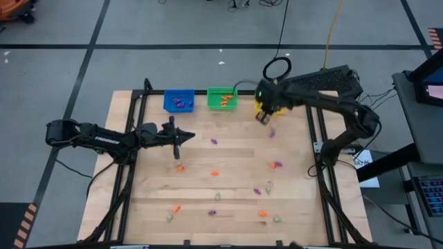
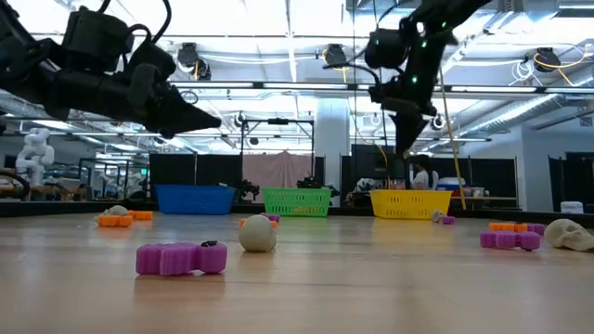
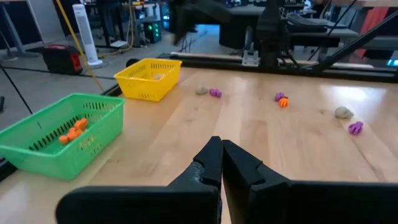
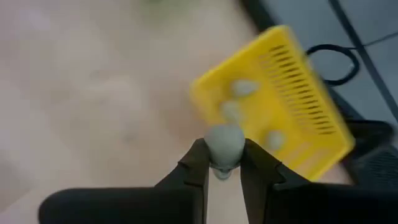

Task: Sort Halloween decoration
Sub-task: Put the grey skull toy into the yellow basket, then put the orange skeleton toy into the green basket

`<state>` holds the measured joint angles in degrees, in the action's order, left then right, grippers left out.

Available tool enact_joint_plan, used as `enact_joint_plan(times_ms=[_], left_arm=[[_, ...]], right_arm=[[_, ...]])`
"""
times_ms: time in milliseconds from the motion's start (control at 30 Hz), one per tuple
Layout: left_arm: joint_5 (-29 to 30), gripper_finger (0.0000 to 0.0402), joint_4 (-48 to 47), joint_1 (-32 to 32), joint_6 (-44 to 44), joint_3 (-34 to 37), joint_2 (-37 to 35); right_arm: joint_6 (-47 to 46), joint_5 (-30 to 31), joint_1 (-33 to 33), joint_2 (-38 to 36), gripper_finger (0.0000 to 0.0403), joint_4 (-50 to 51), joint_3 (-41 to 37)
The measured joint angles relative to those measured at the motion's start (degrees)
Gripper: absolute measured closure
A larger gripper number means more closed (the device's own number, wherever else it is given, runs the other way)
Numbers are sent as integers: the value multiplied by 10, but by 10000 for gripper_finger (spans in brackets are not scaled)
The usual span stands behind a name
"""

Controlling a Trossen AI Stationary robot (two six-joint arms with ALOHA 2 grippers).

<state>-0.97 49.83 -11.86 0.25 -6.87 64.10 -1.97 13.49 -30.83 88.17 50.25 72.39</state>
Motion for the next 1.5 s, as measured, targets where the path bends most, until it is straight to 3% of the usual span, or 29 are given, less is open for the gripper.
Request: enact_joint_plan(times_ms=[167,400,500,800,1067,1200,1333,1500], left_arm=[[0,391,1,0,-14,2,0],[0,391,7,0,-14,2,0],[0,391,7,0,-14,2,0],[11,391,6,0,-28,2,0],[11,391,2,0,-27,2,0],[12,391,2,0,-25,2,0],[12,391,2,0,-25,2,0],[12,391,2,0,-14,2,0]], right_arm=[[59,-45,-103,56,366,-29,13],[112,-83,-184,153,364,-77,13],[119,-108,-202,184,364,-99,13],[123,-108,-211,221,345,-111,14],[117,-88,-194,166,248,-103,14],[99,-89,-178,113,224,-76,14],[74,-89,-144,59,243,-25,14],[40,-91,-63,10,307,25,3]])
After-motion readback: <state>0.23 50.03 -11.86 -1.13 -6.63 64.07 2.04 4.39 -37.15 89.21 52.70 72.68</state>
